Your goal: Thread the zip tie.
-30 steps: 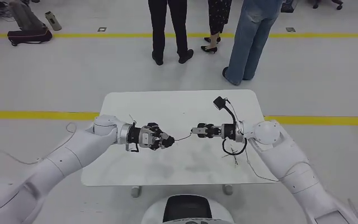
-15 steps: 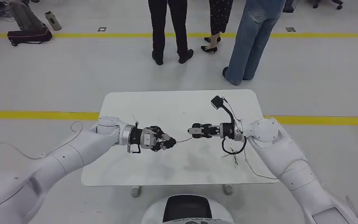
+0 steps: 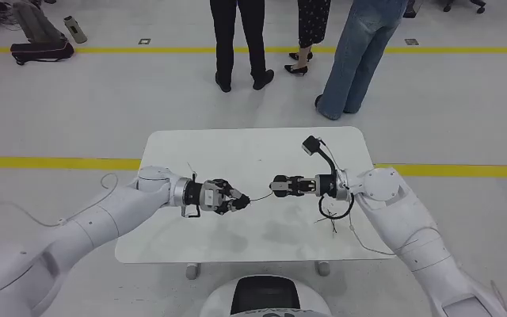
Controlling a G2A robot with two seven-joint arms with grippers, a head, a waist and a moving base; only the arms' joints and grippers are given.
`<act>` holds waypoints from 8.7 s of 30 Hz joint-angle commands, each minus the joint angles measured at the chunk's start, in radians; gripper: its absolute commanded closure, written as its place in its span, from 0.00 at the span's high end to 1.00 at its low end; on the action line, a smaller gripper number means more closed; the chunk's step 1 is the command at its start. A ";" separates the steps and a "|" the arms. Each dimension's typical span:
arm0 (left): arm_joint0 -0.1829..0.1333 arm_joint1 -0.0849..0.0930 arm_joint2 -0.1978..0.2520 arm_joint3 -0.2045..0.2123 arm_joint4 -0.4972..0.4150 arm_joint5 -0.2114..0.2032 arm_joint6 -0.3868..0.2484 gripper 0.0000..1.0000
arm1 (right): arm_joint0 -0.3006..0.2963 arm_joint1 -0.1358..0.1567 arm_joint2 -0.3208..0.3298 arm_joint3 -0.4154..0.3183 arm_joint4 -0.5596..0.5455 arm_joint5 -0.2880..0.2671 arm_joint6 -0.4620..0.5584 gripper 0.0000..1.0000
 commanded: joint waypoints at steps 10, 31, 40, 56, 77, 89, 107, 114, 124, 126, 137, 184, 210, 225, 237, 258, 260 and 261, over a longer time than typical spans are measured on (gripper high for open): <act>0.003 0.002 0.000 -0.002 -0.002 0.000 0.006 0.00 | 0.004 -0.015 0.001 0.009 -0.006 0.000 0.020 0.27; 0.012 0.013 0.000 -0.023 -0.008 0.000 0.031 0.00 | -0.014 -0.035 0.028 0.009 -0.016 0.000 0.061 0.15; 0.014 0.016 0.000 -0.029 -0.013 0.000 0.033 0.00 | -0.018 -0.043 0.038 0.014 -0.024 0.000 0.070 0.00; -0.003 0.016 0.000 -0.035 -0.009 0.000 0.030 1.00 | -0.027 -0.056 0.055 0.037 -0.016 0.000 0.056 0.00; 0.038 0.029 -0.102 -0.055 0.052 -0.168 0.047 1.00 | -0.030 -0.070 0.077 0.127 0.075 0.000 -0.035 0.00; 0.069 0.022 -0.141 -0.042 0.178 -0.418 0.035 1.00 | -0.054 -0.069 0.092 0.145 0.211 0.088 -0.027 0.00; 0.118 -0.025 -0.300 -0.026 0.513 -0.680 0.137 1.00 | -0.029 -0.064 0.093 0.214 0.348 0.267 0.096 0.00; 0.124 -0.027 -0.315 -0.030 0.613 -0.680 0.183 1.00 | -0.041 -0.066 0.090 0.204 0.374 0.283 0.070 0.00; 0.268 -0.069 -0.572 -0.141 0.986 -0.680 0.290 1.00 | -0.035 -0.066 0.096 0.259 0.487 0.360 0.130 0.00; 0.300 -0.082 -0.621 -0.168 1.031 -0.680 0.289 1.00 | -0.031 -0.067 0.094 0.273 0.498 0.373 0.139 0.00; 0.411 -0.154 -0.788 -0.279 1.318 -0.680 0.344 1.00 | 0.001 -0.075 0.070 0.346 0.564 0.430 0.177 0.00; 0.356 -0.113 -0.644 -0.508 1.704 -0.680 0.525 1.00 | 0.049 -0.089 0.004 0.392 0.653 0.539 0.267 0.00; 0.347 -0.113 -0.634 -0.510 1.710 -0.676 0.507 0.56 | 0.013 -0.079 0.016 0.303 0.634 0.539 0.231 0.00; 0.341 -0.116 -0.627 -0.515 1.698 -0.680 0.487 0.35 | 0.004 -0.076 0.021 0.276 0.635 0.518 0.212 0.00; 0.348 -0.117 -0.627 -0.521 1.703 -0.680 0.489 0.28 | -0.008 -0.073 0.026 0.258 0.614 0.504 0.165 0.00; 0.348 -0.123 -0.620 -0.522 1.707 -0.671 0.486 0.14 | -0.032 -0.065 0.042 0.246 0.609 0.497 0.143 0.00; 0.348 -0.123 -0.619 -0.522 1.707 -0.671 0.484 0.13 | -0.032 -0.065 0.040 0.245 0.607 0.497 0.143 0.00; 0.347 -0.124 -0.620 -0.522 1.707 -0.671 0.484 0.13 | -0.032 -0.065 0.040 0.245 0.606 0.497 0.143 0.00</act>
